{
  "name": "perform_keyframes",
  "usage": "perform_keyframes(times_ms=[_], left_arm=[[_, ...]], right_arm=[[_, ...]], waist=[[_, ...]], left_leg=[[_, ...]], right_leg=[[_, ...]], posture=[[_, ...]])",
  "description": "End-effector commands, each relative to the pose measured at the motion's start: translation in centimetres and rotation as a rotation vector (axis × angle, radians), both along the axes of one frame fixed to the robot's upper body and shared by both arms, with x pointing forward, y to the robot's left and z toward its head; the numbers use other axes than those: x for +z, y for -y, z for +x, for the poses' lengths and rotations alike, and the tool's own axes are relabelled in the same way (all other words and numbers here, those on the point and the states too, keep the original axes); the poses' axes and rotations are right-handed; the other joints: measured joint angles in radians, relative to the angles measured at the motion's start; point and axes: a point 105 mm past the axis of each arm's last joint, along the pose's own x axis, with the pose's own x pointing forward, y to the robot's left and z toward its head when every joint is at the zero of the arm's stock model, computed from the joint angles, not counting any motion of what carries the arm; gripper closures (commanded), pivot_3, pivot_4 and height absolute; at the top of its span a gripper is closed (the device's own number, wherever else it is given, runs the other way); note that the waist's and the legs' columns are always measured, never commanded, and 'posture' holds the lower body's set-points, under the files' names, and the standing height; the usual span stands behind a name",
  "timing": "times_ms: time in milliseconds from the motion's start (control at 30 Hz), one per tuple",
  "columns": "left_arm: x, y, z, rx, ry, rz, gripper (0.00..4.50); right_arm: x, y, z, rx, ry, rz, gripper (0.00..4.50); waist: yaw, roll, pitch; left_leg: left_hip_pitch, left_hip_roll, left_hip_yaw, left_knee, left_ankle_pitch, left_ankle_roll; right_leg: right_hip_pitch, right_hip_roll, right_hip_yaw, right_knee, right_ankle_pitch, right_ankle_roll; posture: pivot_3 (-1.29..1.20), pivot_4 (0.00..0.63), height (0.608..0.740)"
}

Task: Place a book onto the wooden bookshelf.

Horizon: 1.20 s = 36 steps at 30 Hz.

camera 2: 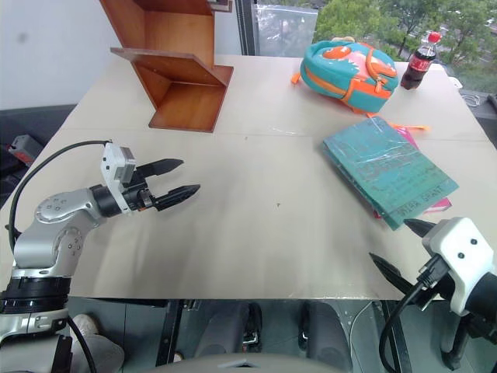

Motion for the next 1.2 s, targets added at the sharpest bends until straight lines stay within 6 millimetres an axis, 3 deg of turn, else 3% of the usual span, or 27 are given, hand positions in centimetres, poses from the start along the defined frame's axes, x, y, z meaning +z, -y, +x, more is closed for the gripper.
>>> perform_keyframes(times_ms=[33,67,100,167,300,433,567,700,800,967,1100,1200], left_arm=[[1.9,0.3,-1.0,-0.081,0.045,0.029,0.06],[2.3,0.8,-1.3,-0.125,0.04,0.027,0.06],[2.6,1.3,-1.7,-0.172,0.039,0.026,0.0],[3.2,2.1,-2.0,-0.225,0.045,0.022,0.0],[4.2,4.7,-3.1,-0.36,0.08,0.01,0.0],[4.9,6.7,-3.6,-0.438,0.114,0.0,0.0],[5.8,8.1,-3.7,-0.468,0.143,-0.029,0.0],[5.9,8.6,-3.9,-0.473,0.15,-0.039,0.0],[5.9,8.8,-4.0,-0.474,0.153,-0.041,0.0],[6.0,9.0,-4.2,-0.465,0.156,-0.057,0.0],[5.9,9.1,-4.3,-0.453,0.152,-0.068,0.0],[6.0,9.1,-4.4,-0.442,0.155,-0.072,0.0]], right_arm=[[1.4,0.4,0.1,-0.013,0.049,0.007,0.0],[2.1,0.8,0.5,-0.03,0.077,0.033,0.0],[2.6,1.6,1.2,-0.076,0.091,0.07,0.5],[3.2,2.7,2.2,-0.125,0.105,0.105,0.79],[5.0,5.1,6.0,-0.259,0.184,0.088,2.49],[7.0,7.8,10.5,-0.513,0.289,0.03,4.43],[6.7,9.7,14.6,-0.712,0.052,0.061,4.43],[6.6,14.2,17.5,-1.057,-0.037,0.159,4.43],[5.7,15.8,19.0,-1.19,-0.114,0.253,4.43],[3.4,16.0,21.4,-1.293,-0.265,0.539,4.43],[2.3,16.2,21.9,-1.344,-0.312,0.705,4.43],[1.0,15.0,22.2,-1.338,-0.392,0.766,4.43]], waist=[[0.0,0.0,0.0],[0.0,-0.001,0.0],[-0.001,-0.001,0.0],[-0.002,-0.001,0.0],[-0.002,0.0,0.001],[-0.003,0.0,0.001],[-0.007,0.002,0.002],[-0.001,0.002,0.002],[-0.004,0.002,0.002],[-0.008,0.003,0.003],[-0.011,0.004,0.003],[-0.02,0.004,0.003]], left_leg=[[0.0,0.0,0.0,0.0,0.0,0.0],[0.0,0.0,0.0,0.0,0.0,0.0],[0.0,0.0,0.0,0.0,0.0,0.0],[0.0,0.0,0.0,0.0,-0.001,-0.001],[0.0,-0.001,0.001,0.0,-0.001,-0.001],[0.0,-0.001,0.001,0.0,0.003,-0.001],[-0.001,-0.001,0.005,0.0,0.004,-0.001],[-0.002,-0.001,0.007,0.0,0.004,-0.001],[-0.003,-0.002,0.01,-0.001,0.004,-0.001],[-0.004,-0.001,0.013,-0.003,0.004,-0.001],[-0.003,-0.001,0.016,-0.006,0.004,-0.001],[-0.002,-0.001,0.018,-0.007,0.004,-0.001]], right_leg=[[0.0,0.0,0.0,0.0,0.0,0.0],[0.0,0.0,0.0,0.0,0.0,0.0],[0.0,0.0,0.0,0.0,0.0,0.0],[0.0,0.0,0.0,0.0,0.0,0.0],[0.0,-0.002,0.001,0.0,0.0,0.0],[0.0,0.004,0.001,0.0,0.0,0.0],[-0.003,0.005,0.004,0.001,0.002,-0.001],[-0.005,0.006,0.004,0.002,0.005,0.0],[-0.007,0.007,0.004,0.001,0.005,0.0],[-0.009,0.007,0.006,0.001,0.005,0.001],[-0.01,0.007,0.007,0.0,0.005,0.001],[-0.01,0.007,0.009,0.0,0.005,0.001]], posture=[[0.0,0.15,0.74],[0.0,0.15,0.74],[0.0,0.15,0.74],[0.0,0.15,0.74],[0.0,0.15,0.74],[0.0,0.15,0.74],[0.0,0.15,0.74],[0.0,0.15,0.74],[0.0,0.15,0.74],[0.0,0.15,0.74],[0.0,0.15,0.74],[0.0,0.15,0.74]])
